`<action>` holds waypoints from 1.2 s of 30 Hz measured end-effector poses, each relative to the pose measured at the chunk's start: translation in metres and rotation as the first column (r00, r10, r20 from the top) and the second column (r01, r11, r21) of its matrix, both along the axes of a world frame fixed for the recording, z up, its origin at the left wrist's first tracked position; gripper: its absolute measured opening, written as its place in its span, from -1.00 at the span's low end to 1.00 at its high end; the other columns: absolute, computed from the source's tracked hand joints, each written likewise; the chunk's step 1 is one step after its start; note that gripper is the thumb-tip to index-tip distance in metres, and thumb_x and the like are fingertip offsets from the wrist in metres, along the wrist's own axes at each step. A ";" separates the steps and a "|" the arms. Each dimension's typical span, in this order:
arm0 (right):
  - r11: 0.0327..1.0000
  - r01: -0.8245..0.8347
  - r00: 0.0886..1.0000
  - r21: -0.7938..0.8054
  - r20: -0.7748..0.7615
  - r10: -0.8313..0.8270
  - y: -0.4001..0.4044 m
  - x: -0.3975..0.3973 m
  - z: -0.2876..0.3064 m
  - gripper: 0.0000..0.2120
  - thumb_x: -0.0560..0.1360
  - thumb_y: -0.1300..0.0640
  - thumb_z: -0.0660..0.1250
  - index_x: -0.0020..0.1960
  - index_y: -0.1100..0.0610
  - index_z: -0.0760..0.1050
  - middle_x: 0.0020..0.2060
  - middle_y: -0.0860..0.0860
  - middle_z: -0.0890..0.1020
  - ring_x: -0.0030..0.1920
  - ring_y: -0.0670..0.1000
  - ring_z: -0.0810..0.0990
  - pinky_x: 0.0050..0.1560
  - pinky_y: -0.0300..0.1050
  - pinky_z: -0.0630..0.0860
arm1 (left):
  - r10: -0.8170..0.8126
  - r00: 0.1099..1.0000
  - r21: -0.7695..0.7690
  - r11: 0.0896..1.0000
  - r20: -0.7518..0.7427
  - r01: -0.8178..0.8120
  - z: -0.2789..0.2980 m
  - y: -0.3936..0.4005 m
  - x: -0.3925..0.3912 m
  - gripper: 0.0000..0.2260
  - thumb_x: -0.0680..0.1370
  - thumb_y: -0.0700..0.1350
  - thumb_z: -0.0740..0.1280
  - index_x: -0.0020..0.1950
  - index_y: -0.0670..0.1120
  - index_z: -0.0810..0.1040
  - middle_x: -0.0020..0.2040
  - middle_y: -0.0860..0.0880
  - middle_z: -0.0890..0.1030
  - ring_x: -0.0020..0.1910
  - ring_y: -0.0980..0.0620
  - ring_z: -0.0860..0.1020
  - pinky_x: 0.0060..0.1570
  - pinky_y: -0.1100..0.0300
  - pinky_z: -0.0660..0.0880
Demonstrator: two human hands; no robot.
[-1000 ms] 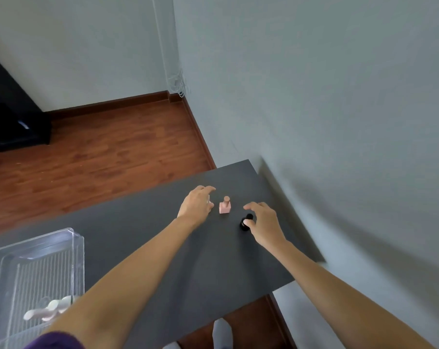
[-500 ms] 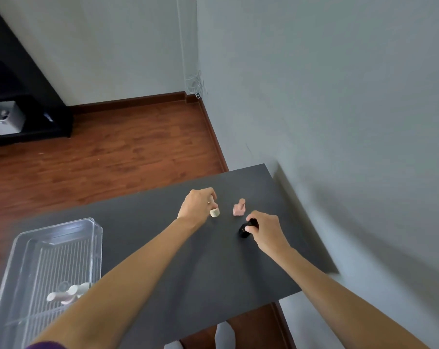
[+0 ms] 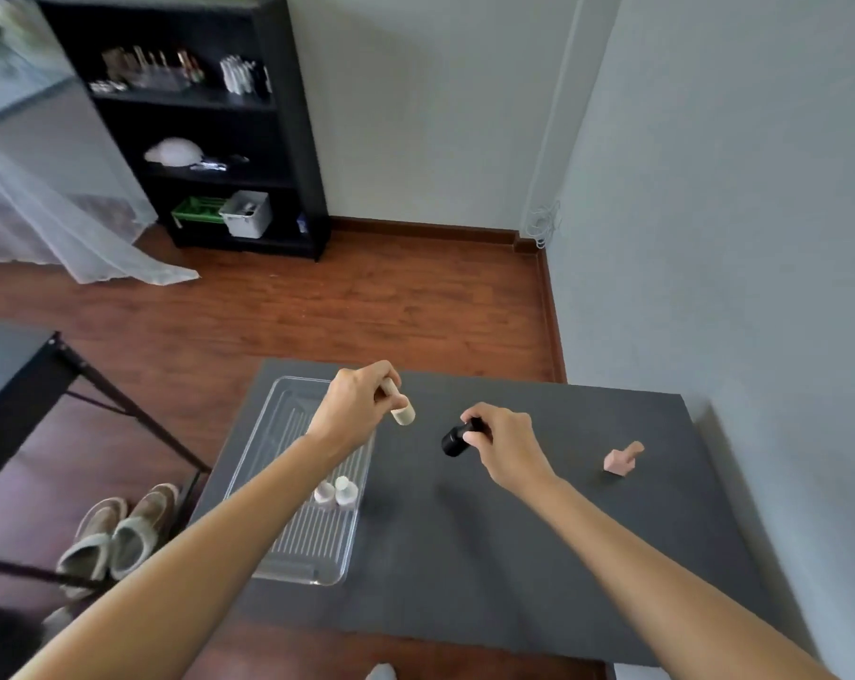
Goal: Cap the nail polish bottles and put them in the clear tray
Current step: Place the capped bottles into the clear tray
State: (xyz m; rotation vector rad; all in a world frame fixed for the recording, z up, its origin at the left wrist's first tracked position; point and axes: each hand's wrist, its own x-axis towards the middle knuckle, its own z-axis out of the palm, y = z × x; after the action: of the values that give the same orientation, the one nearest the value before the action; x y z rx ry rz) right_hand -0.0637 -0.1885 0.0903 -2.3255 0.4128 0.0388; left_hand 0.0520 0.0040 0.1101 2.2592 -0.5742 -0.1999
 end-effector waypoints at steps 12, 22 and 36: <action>0.969 -0.248 0.966 -0.001 0.070 0.248 0.147 0.088 -0.003 -0.89 0.48 0.27 0.39 0.00 0.24 0.61 -0.16 0.12 0.68 -0.14 0.04 0.57 -0.11 -0.19 0.36 | 0.257 0.966 0.159 0.955 -0.020 -0.250 -0.021 0.160 0.007 -0.92 0.42 -0.19 0.49 -0.14 -0.11 0.62 -0.33 0.10 0.57 -0.28 0.04 0.53 -0.28 0.20 0.44; 0.900 -0.426 0.898 -0.093 -0.161 0.409 0.193 0.112 -0.036 -0.84 0.54 0.30 0.33 0.09 0.28 0.60 0.01 0.16 0.65 0.04 0.10 0.59 -0.02 -0.15 0.47 | 0.151 0.978 0.282 0.954 -0.144 -0.106 -0.056 0.172 0.012 -0.87 0.49 -0.30 0.31 0.00 -0.17 0.60 -0.17 -0.05 0.70 -0.15 -0.05 0.63 -0.12 0.06 0.57; 0.799 -0.593 0.787 -0.097 -0.282 0.549 0.195 0.109 -0.043 -0.79 0.44 0.17 0.44 0.04 0.23 0.66 -0.03 0.13 0.70 0.02 0.09 0.65 0.06 -0.02 0.60 | 0.020 0.988 0.409 0.911 -0.155 0.046 -0.056 0.164 0.001 -0.88 0.48 -0.22 0.42 0.01 -0.12 0.61 -0.08 -0.08 0.68 -0.07 -0.10 0.61 -0.04 0.00 0.55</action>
State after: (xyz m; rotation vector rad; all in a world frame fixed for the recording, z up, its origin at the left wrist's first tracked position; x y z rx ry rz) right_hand 0.0449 0.0067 0.0471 -2.5538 -0.2098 0.6120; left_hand 0.0527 0.1675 0.0538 2.6154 -0.4973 -0.5456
